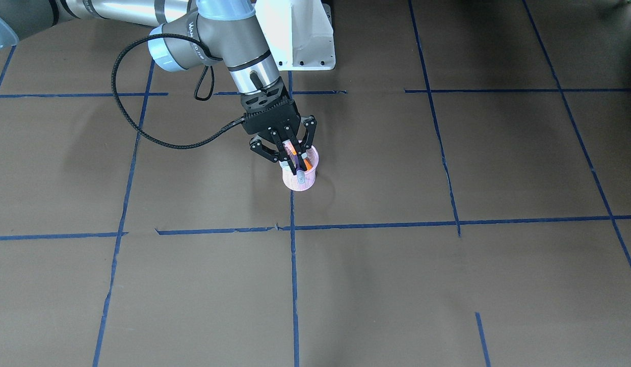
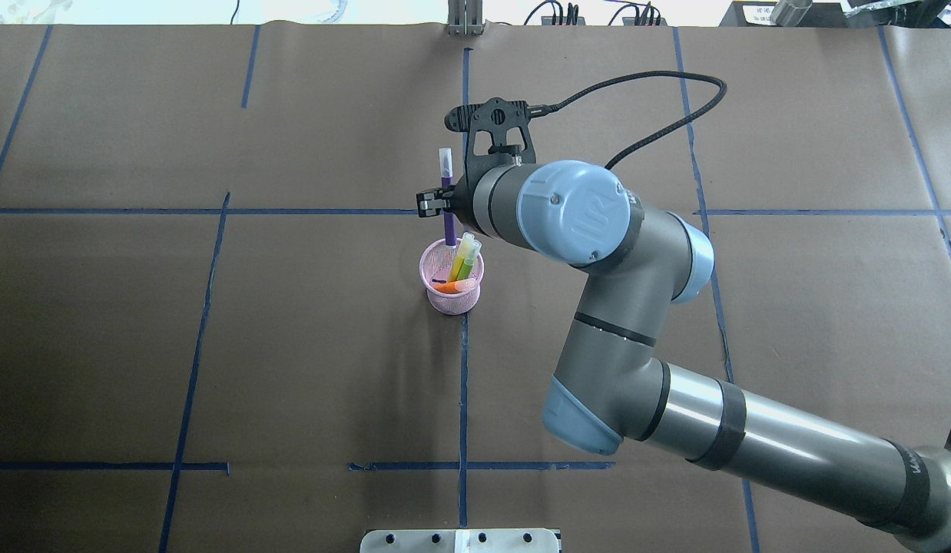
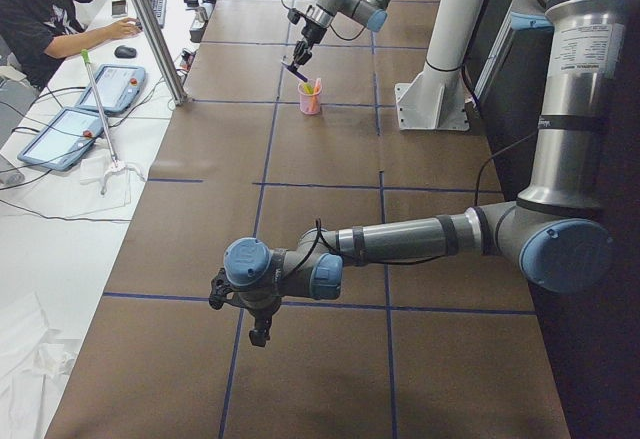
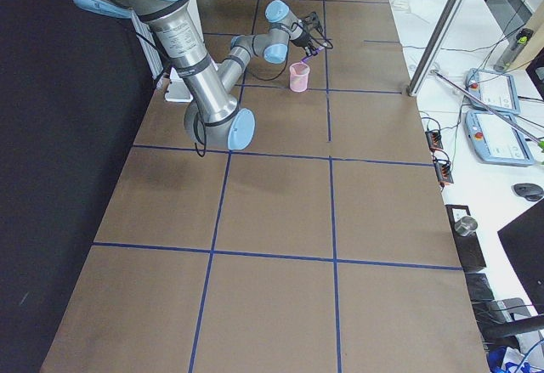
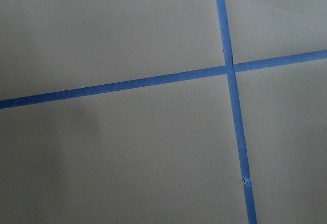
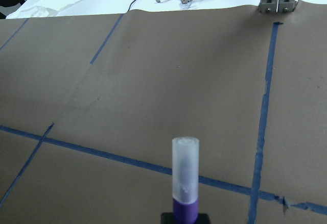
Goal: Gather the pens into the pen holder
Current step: 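Lower the purple marker into the cup and open the right gripper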
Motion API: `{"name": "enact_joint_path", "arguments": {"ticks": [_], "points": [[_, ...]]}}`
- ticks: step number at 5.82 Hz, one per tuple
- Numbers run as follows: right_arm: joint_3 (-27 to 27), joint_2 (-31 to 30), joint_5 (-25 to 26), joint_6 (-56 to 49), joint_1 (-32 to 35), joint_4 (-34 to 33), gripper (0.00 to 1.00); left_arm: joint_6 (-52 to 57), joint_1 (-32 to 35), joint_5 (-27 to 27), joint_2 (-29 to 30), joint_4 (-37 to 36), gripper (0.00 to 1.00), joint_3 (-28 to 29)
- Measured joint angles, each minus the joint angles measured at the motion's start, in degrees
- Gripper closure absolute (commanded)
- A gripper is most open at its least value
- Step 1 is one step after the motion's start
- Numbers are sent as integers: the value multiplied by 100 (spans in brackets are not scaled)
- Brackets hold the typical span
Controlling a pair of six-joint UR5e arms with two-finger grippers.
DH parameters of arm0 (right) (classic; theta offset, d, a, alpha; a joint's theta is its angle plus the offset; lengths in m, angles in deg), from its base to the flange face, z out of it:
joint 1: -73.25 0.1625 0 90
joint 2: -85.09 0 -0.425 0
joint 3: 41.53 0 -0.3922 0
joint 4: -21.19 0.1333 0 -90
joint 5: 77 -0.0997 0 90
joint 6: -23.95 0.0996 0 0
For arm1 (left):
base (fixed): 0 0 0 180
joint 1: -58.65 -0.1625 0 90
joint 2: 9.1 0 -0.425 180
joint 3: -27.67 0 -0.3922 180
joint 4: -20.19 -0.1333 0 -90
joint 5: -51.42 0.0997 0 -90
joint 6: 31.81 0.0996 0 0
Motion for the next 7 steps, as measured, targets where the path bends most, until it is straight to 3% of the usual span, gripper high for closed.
{"name": "enact_joint_path", "arguments": {"ticks": [3, 5, 7], "points": [[-25, -227, 268, -157, -215, 459, 99, 8, -4, 0, 10, 4, 0, 10], [-54, -234, 286, -218, -210, 457, 0, 8, -4, -1, 19, 6, 0, 2], [-78, -225, 403, -218, -207, 480, 0, 9, -4, -3, 45, -1, 0, -2]]}}
